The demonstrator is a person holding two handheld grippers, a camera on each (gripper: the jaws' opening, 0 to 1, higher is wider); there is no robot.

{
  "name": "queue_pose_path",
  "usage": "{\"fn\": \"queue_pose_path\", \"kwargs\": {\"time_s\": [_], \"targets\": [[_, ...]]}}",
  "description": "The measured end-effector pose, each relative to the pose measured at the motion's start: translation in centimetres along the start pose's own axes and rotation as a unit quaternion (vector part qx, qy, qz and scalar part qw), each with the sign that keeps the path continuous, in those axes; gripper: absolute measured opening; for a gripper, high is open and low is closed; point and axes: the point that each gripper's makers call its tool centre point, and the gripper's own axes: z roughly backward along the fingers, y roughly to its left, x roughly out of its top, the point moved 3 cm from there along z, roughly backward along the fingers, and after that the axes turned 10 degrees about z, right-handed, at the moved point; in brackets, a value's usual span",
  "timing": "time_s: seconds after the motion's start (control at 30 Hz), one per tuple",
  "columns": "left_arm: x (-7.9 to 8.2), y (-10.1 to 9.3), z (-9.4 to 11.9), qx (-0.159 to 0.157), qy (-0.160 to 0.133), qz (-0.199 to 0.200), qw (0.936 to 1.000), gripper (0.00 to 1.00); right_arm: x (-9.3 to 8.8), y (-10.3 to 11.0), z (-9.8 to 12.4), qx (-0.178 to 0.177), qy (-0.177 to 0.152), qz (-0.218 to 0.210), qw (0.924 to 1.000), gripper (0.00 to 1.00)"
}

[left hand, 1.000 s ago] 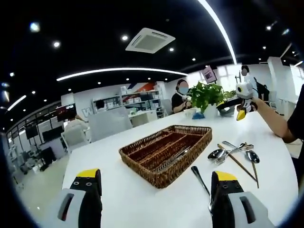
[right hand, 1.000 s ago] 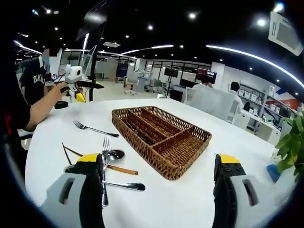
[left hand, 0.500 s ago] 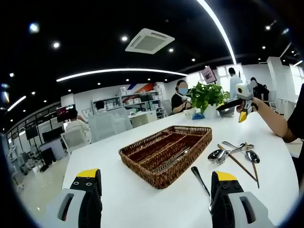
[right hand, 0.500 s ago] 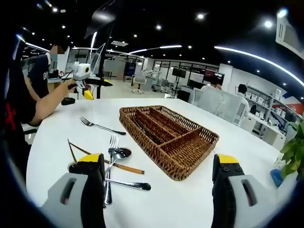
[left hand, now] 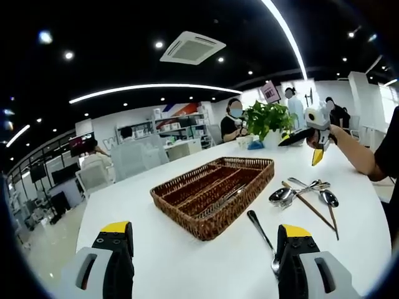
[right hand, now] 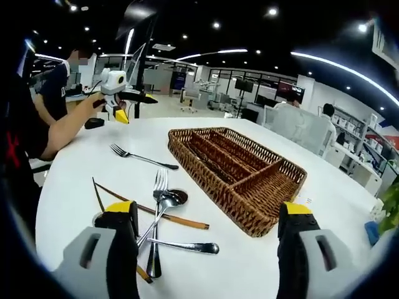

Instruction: Arrange the knives, forks, and spoons in their matching storage slots by inserting each utensil handle-first until every utensil is classified and aligned in the correct compartment

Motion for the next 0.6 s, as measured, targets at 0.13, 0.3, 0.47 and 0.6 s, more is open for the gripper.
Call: {"fn": "queue_pose_path", "kwargs": {"time_s": [0.13,0.3,0.47,0.6], "targets": [[-0.4,0.1,-0.1,0.0,0.008,0.006,0.9999,1.0,-0.1,1.1,-0.8,0.021,0.004,-0.008,0.9997,0.9],[-0.8,1.0,0.0,0.02,0.018,0.023,0.9994,1.0,-0.6,3.1,-2.5,0.046,0.027,0.008,0.9985,0.86],[-1.1,1.1,0.0,0.021,0.026,0.028,0.9991,1.0,-1.2,3.5,-3.1,0.06,0.04,-0.003,0.9974,0.8],[-0.9,0.5,0.1,0.016,0.027,0.026,0.9992,1.0,-1.1,3.8,-3.4,0.07,0.038,-0.02,0.9966,0.73]]}}
